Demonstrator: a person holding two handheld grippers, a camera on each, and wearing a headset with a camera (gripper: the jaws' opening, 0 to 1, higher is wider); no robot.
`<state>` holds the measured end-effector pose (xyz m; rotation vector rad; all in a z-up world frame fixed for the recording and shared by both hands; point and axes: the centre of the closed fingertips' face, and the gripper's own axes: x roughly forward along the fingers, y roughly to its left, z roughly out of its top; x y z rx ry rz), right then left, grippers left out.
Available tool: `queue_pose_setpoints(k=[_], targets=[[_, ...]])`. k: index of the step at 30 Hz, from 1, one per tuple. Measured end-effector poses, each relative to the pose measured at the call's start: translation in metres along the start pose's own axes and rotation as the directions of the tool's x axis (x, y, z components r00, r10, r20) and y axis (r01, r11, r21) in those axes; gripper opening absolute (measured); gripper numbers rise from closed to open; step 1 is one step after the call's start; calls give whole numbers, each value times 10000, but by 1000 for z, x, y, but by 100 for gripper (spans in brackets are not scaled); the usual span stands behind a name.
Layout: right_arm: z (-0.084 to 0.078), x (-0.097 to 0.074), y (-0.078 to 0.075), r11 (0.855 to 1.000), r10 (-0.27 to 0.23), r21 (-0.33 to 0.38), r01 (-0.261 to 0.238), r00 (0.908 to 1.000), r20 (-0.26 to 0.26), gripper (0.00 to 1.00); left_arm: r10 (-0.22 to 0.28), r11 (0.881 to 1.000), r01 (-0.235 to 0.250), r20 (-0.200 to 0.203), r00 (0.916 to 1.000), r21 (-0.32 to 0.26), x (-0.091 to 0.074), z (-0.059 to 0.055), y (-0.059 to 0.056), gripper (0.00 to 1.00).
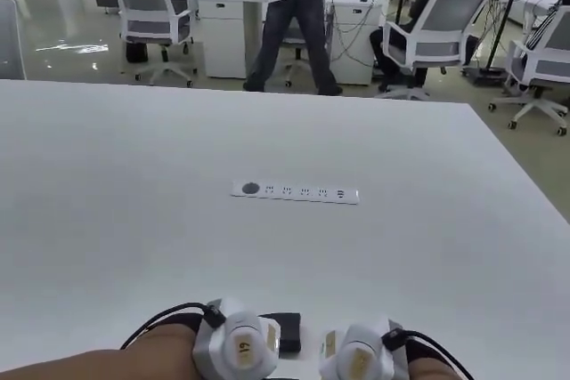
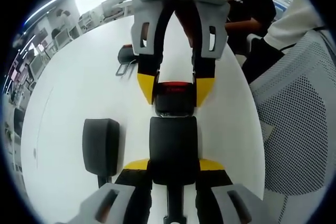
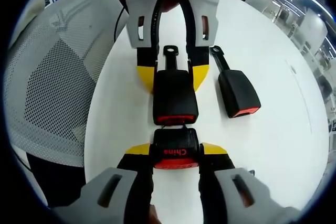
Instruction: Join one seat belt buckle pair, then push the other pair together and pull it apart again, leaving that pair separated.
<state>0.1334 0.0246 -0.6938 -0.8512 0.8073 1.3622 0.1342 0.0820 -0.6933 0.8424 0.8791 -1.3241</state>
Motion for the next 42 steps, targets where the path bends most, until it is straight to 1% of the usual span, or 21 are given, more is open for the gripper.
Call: queue_pose_setpoints(k=[1, 2, 4, 14, 17, 19, 21, 23, 27, 31, 37, 42], targets=[[2, 1, -2, 9999, -53, -92, 53, 10000, 61, 30, 7, 10000, -8, -87, 10000, -20, -1, -2, 1, 31], [0, -1, -1, 10000, -28, -27, 28, 10000, -38, 30, 10, 10000, -10, 1, 10000, -46, 0, -1, 1, 31], [-1, 0, -2, 10000, -45, 31, 45, 10000, -12, 30, 53, 9999, -53, 44, 10000, -97, -1, -2, 1, 31], [0, -3, 1, 9999, -103, 58, 103, 9999, -83, 31, 104, 9998, -104, -4, 9999, -170, 0, -2, 1, 31], [-1, -3, 1, 9999, -112, 58, 113, 9998, -146, 31, 131, 9995, -135, -130, 9998, -296, 1, -2, 1, 32], [-3, -4, 3, 9998, -98, -167, 94, 9997, -209, 31, 135, 9991, -143, -207, 9997, -394, 1, -2, 1, 32], [-3, -5, 3, 9998, -81, -198, 77, 9998, -195, 31, 133, 9991, -143, -235, 9996, -394, 1, -2, 0, 32], [-3, -5, 3, 9999, -19, -171, 15, 9998, -187, 31, 151, 9993, -159, -234, 9996, -338, 1, -2, 0, 32], [-3, -4, 3, 9997, -7, -244, 2, 9998, -185, 31, 186, 9987, -195, -193, 9996, -466, 1, -3, 1, 31], [-3, -3, 3, 9995, -42, -313, 39, 9999, -105, 31, 150, 9979, -153, -61, 9999, -625, 2, -5, 1, 31], [-3, -3, 3, 9996, 7, -284, -7, 10000, 15, 31, 104, 9980, -109, -88, 9999, -615, 0, -4, 0, 32], [-3, -2, 2, 9996, -31, -281, 32, 10000, 58, 31, 81, 9978, -80, 12, 10000, -654, -1, -4, 0, 32]])
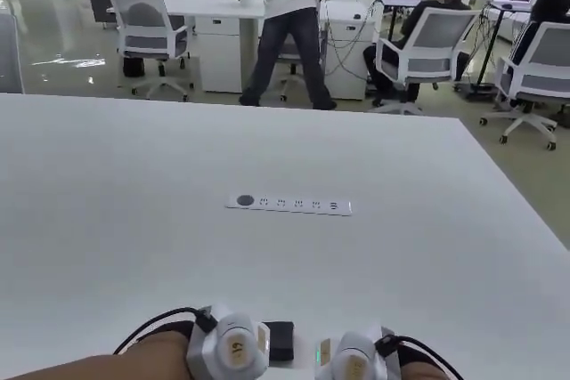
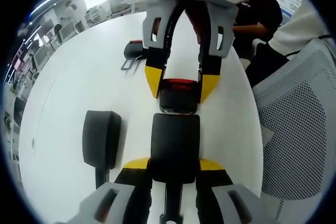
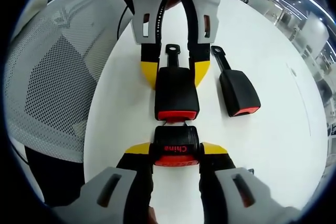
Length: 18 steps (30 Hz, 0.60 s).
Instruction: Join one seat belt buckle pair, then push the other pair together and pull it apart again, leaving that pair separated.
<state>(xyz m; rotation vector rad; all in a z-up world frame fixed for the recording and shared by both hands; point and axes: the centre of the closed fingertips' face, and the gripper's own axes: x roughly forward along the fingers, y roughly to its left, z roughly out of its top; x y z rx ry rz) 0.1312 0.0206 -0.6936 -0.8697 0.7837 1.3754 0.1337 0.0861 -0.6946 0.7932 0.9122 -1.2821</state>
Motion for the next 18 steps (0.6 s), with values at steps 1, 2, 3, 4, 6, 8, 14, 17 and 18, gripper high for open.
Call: queue_pose_setpoints(k=[1, 2, 3, 4, 6, 8, 14, 17, 18], targets=[[0, 0, 0, 10000, -7, 18, 7, 10000, 10, 31, 5, 10000, -5, 25, 10000, -23, 0, 0, 0, 32], [0, 0, 0, 10000, -10, 45, 10, 10000, 13, 31, 9, 10000, -9, 28, 10000, -6, 0, 0, 0, 32], [0, 0, 0, 10000, 0, 55, 0, 10000, 10, 31, 14, 10000, -14, 26, 10000, -1, -1, 0, -1, 32], [0, 0, 0, 10000, 6, 56, -6, 10000, 1, 31, 15, 10000, -15, 25, 10000, 2, -2, 1, -1, 32], [0, 0, 0, 10000, 22, 51, -22, 10000, -50, 31, 1, 10000, -1, 12, 10000, 32, -2, 1, -2, 32], [0, 1, -1, 10000, 38, 16, -37, 10000, -88, 31, -24, 10000, 24, 10, 10000, 46, -2, 1, -3, 32], [-1, 1, 0, 9999, 56, 102, -55, 9999, -91, 31, 27, 10000, -27, -26, 10000, 4, -1, 0, -2, 32], [0, 2, 1, 9998, 92, 192, -87, 9996, -252, 32, 37, 9999, -38, -67, 10000, -141, -1, -1, -2, 32], [0, 2, 1, 9998, 90, 196, -85, 9996, -264, 32, 38, 9999, -39, -60, 10000, -168, -1, -1, -2, 32]])
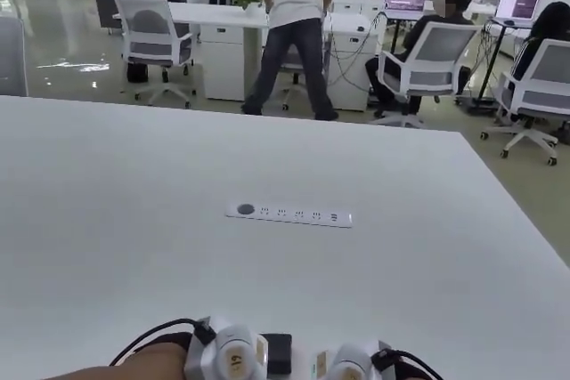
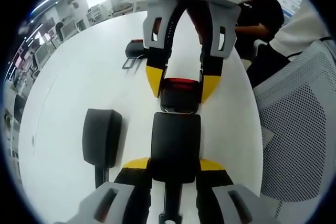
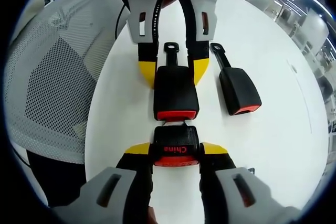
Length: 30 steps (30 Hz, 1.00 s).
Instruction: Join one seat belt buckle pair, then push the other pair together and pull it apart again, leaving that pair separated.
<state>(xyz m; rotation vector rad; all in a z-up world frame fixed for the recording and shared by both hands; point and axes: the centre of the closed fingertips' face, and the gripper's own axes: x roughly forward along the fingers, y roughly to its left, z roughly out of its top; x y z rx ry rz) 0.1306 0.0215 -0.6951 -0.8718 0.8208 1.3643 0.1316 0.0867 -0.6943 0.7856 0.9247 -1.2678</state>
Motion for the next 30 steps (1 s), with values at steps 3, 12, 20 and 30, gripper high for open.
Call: queue_pose_setpoints(k=[3, 12, 20, 30], targets=[[0, 0, -1, 10000, -8, -24, 8, 10000, 3, 32, 21, 10000, -21, -30, 10000, -24, -1, 1, -1, 32], [1, -1, 0, 10000, -45, -7, 45, 10000, 83, 33, 192, 9998, -192, -119, 9997, -20, -1, 1, 1, 33], [7, -13, 0, 9996, -113, 272, 97, 9983, 580, 33, 282, 9949, -208, 743, 9968, -988, -28, 24, 1, 34], [15, -44, -19, 9979, -524, 430, 478, 9924, 1118, 33, 1062, 9927, -998, 981, 9895, -680, -50, 30, 38, 34]])
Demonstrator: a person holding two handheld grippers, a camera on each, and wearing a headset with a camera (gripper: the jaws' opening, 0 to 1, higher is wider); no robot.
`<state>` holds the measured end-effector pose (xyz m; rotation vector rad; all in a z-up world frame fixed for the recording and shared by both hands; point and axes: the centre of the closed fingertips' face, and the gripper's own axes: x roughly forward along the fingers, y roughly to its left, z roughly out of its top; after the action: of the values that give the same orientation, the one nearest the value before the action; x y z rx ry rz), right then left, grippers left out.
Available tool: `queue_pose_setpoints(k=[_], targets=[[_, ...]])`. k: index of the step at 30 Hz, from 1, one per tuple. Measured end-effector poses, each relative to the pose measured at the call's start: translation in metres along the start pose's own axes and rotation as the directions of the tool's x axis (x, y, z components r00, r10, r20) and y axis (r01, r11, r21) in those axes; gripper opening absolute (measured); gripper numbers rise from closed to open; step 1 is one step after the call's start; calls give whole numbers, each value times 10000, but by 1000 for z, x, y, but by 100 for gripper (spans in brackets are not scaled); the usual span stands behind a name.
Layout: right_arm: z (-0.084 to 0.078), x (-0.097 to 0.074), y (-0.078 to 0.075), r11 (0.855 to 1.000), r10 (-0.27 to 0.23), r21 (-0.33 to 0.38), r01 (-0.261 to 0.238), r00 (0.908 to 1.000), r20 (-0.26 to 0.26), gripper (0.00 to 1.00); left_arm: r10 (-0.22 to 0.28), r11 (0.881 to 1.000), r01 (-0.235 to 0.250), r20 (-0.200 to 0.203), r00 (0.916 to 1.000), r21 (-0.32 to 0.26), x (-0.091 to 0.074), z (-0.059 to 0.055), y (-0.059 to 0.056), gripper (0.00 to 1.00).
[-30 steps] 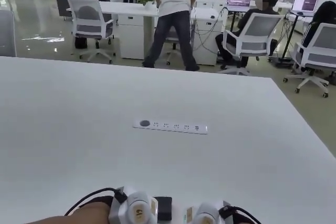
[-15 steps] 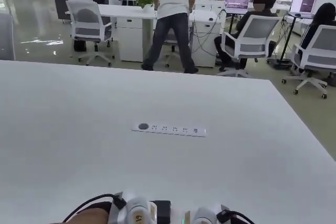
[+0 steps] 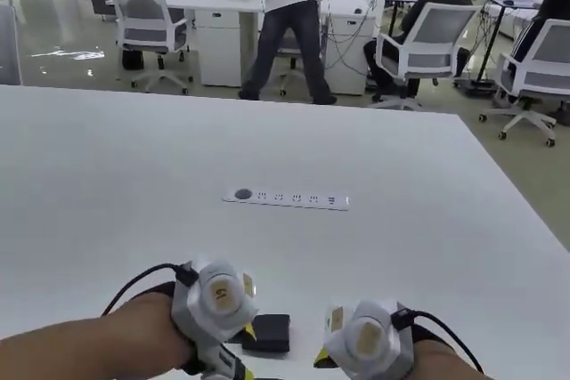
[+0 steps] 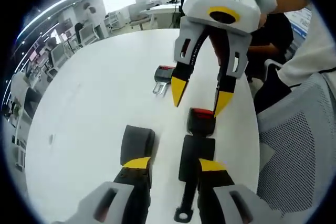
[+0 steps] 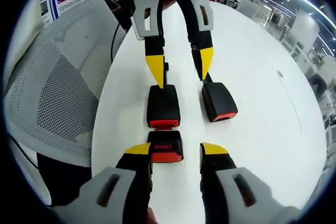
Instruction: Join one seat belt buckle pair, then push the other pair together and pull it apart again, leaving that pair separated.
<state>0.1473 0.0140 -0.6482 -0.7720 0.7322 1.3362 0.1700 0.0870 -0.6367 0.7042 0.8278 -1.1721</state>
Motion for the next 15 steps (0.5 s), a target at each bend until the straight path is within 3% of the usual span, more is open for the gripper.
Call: queue_pose_setpoints(k=[9, 15], targets=[[-24, -22, -40, 9979, -639, 55, 641, 9975, -303, 33, 273, 9994, -271, 132, 9995, -192, 5, 1, 35, 35], [-45, -31, -64, 9955, -929, 126, 938, 9941, -553, 30, 308, 9995, -309, -80, 9995, -34, 17, -3, 54, 36]])
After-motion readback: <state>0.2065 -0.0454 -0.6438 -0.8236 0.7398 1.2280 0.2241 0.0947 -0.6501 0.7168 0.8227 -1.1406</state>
